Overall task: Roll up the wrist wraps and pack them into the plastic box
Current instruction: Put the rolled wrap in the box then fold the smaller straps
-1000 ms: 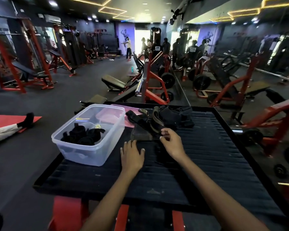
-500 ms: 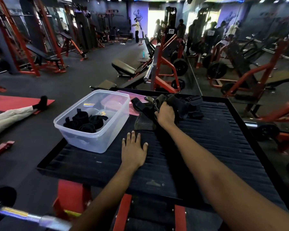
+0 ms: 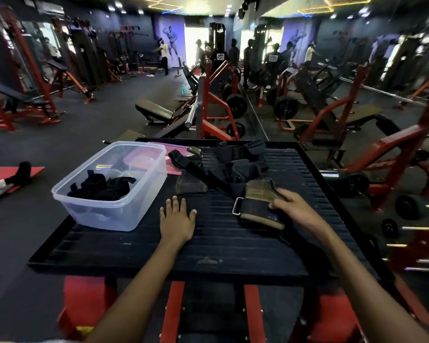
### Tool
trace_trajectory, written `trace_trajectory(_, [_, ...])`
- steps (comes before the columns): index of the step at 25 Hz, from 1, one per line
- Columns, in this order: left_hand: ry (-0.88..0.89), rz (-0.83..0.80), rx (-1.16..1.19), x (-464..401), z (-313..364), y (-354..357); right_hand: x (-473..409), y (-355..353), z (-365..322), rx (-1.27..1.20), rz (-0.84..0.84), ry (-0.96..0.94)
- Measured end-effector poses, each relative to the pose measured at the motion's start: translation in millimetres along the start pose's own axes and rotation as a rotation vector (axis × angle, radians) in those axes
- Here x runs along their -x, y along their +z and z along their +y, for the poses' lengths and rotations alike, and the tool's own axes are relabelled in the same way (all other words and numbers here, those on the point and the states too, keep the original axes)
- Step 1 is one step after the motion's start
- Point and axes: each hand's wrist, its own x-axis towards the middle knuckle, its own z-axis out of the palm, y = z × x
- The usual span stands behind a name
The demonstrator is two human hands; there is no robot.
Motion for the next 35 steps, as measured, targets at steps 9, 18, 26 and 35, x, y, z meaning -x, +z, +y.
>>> trace_trajectory(9, [-0.06, 0.031, 0.034, 6.9, -30.8, -15.9, -8.5, 45.8, -11.6, 0.719, 0.591, -0.097])
trace_trajectory(18, [-0.037, 0.07, 0.034, 11.7, -35.2, -15.2, -157.3, 191.9, -53.9, 0.674, -0.024, -0.042])
trace_trajectory(26, [-0.053, 0.081, 0.046, 7.6, -32.4, -11.4, -193.7, 215.0, -50.5, 0.911, 0.122, 0.11])
trace_trajectory(35, [0.034, 0.197, 0.722, 10.3, -19.0, -19.6, -66.6, 140.7, -43.8, 0.79, -0.055, -0.137])
